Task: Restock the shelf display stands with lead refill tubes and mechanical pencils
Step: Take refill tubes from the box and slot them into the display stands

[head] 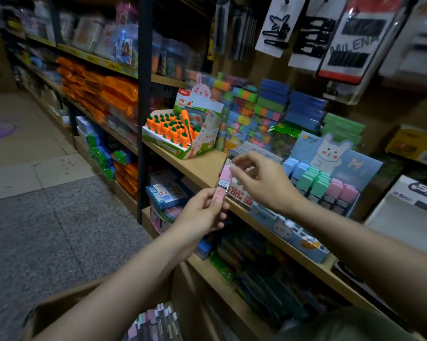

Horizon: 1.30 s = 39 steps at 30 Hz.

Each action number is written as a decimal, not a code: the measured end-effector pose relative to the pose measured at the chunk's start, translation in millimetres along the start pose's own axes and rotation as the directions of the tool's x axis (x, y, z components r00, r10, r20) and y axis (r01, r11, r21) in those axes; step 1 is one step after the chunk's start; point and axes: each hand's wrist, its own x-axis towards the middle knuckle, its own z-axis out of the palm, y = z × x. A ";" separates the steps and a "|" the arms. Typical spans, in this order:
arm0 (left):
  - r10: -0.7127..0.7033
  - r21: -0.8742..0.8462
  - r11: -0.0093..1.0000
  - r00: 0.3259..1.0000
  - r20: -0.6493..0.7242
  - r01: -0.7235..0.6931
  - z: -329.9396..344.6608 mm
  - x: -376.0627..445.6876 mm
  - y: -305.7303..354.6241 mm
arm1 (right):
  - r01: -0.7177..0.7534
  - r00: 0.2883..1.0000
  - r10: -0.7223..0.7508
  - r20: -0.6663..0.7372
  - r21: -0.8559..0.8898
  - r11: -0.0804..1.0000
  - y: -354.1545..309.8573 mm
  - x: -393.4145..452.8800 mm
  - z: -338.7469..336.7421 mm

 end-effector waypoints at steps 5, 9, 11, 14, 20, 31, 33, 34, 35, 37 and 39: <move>0.046 0.046 0.997 0.984 0.170 -0.054 36.5 -10.6 -4.9 | -0.065 0.997 0.071 -0.038 0.138 0.988 3.2 -49.8 -27.0; 0.104 0.370 0.906 0.955 0.277 -0.206 64.2 -17.2 -14.0 | -0.102 0.991 0.109 -0.072 0.090 0.991 12.9 -67.2 -83.7; 0.188 0.592 0.718 0.921 0.342 -0.366 72.3 -20.0 -18.9 | -0.124 0.981 0.125 -0.147 0.015 0.992 20.1 -71.1 -119.5; 0.240 0.720 0.510 0.882 0.406 -0.470 80.5 -25.7 -29.4 | -0.184 0.967 0.141 -0.213 -0.200 0.962 33.2 -75.4 -157.9; 0.159 0.852 0.229 0.881 0.445 -0.471 71.3 -17.9 -50.4 | -0.157 0.973 0.083 -0.213 -0.362 0.919 57.6 -83.3 -160.9; 0.242 0.865 0.101 0.855 0.459 -0.492 63.4 -7.4 -62.1 | -0.117 0.985 0.036 -0.170 -0.495 0.861 81.6 -76.1 -140.1; 0.241 0.865 0.070 0.850 0.468 -0.496 61.5 -7.2 -64.0 | -0.109 0.989 0.042 -0.141 -0.506 0.856 84.3 -77.0 -138.4; 0.237 0.866 0.062 0.850 0.471 -0.497 60.7 -6.7 -64.4 | -0.113 0.989 0.050 -0.140 -0.495 0.861 85.4 -77.2 -138.0; 0.232 0.865 0.059 0.850 0.473 -0.498 60.2 -6.1 -64.4 | -0.123 0.987 0.059 -0.147 -0.482 0.867 86.4 -77.0 -138.0; 0.228 0.864 0.074 0.852 0.472 -0.499 60.5 -5.4 -63.6 | -0.148 0.982 0.076 -0.171 -0.461 0.875 88.6 -76.2 -138.6; 0.231 0.861 0.092 0.852 0.470 -0.500 61.8 -5.3 -63.5 | -0.170 0.978 0.095 -0.184 -0.450 0.877 90.4 -75.9 -139.1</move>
